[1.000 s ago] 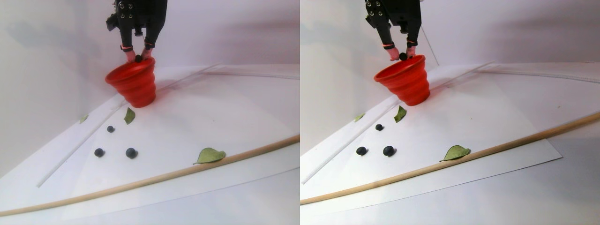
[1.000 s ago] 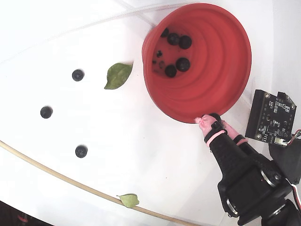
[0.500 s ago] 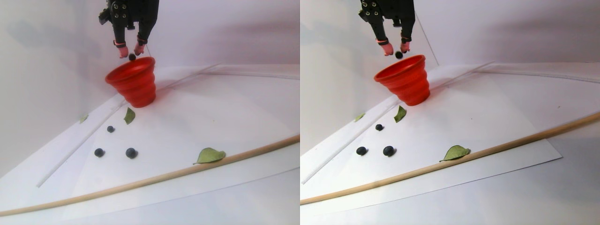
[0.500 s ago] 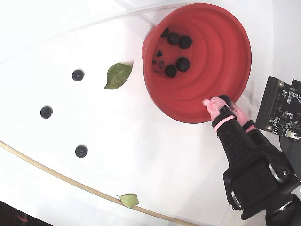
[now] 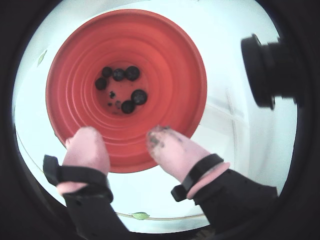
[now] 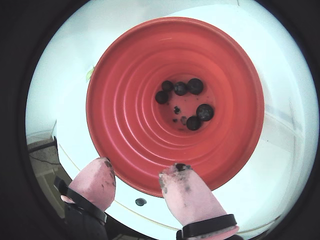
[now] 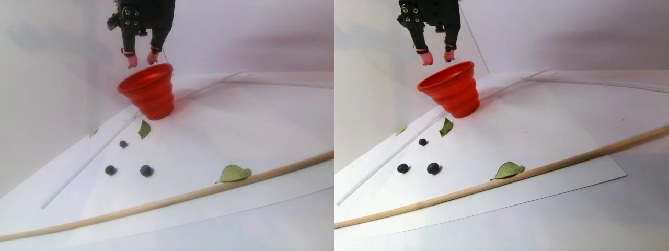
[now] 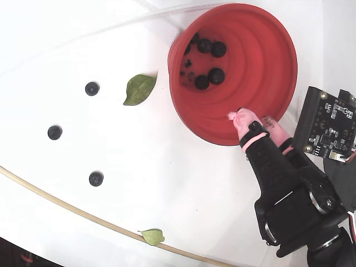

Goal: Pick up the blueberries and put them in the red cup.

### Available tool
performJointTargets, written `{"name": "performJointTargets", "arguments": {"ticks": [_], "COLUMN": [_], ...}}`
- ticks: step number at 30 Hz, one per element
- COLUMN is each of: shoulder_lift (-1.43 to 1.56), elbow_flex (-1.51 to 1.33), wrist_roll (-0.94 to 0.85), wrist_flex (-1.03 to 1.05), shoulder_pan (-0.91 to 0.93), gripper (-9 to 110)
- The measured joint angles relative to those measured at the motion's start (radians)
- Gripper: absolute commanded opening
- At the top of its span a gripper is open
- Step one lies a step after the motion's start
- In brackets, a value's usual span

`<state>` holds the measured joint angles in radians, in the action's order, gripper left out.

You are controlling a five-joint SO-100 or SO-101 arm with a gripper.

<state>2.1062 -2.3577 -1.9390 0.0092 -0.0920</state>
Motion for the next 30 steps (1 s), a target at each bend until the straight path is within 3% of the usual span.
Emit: {"name": "performJointTargets", "arguments": {"ticks": [30], "shoulder_lift": [0.155], "elbow_flex": [-0.156], "wrist_roll": [-0.074], "wrist_flex": [0.034], "shoulder_pan": [-0.199], "gripper": [17]}}
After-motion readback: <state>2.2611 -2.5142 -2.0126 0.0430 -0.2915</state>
